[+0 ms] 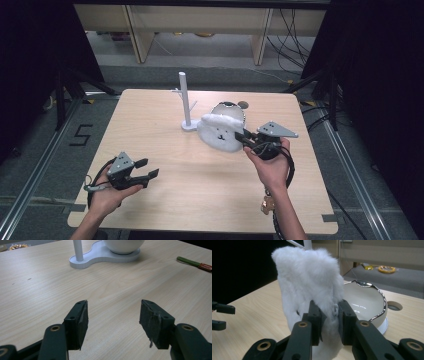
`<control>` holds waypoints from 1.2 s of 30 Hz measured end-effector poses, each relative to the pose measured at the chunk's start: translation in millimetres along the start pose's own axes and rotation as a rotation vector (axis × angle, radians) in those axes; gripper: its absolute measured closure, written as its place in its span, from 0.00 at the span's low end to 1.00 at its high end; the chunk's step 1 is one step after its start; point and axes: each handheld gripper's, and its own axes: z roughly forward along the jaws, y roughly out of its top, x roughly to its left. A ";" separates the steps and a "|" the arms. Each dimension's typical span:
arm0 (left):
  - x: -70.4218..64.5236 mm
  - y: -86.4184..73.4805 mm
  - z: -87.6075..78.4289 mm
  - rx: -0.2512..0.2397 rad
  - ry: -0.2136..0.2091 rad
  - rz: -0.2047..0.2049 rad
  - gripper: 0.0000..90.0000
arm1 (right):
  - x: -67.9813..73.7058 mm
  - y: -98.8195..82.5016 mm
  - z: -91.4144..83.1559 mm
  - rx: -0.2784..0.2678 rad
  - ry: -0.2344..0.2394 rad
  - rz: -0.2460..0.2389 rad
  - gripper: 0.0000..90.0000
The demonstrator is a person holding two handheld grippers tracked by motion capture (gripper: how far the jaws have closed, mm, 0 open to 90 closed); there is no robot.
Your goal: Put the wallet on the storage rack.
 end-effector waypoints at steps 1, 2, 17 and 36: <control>0.3 -0.2 0.1 0.000 0.001 -0.003 0.44 | -3.0 1.4 0.8 -0.004 0.001 -0.026 0.85; 0.5 -0.4 0.1 0.000 0.001 -0.006 0.44 | -2.9 2.3 1.8 -0.008 -0.004 -0.010 0.85; 2.5 -4.3 4.4 -0.005 -0.005 -0.044 0.43 | -18.8 18.9 12.5 -0.022 -0.053 -0.017 0.85; 3.1 -5.6 6.5 -0.007 -0.014 -0.049 0.43 | -49.0 28.6 45.1 0.019 -0.114 0.020 0.85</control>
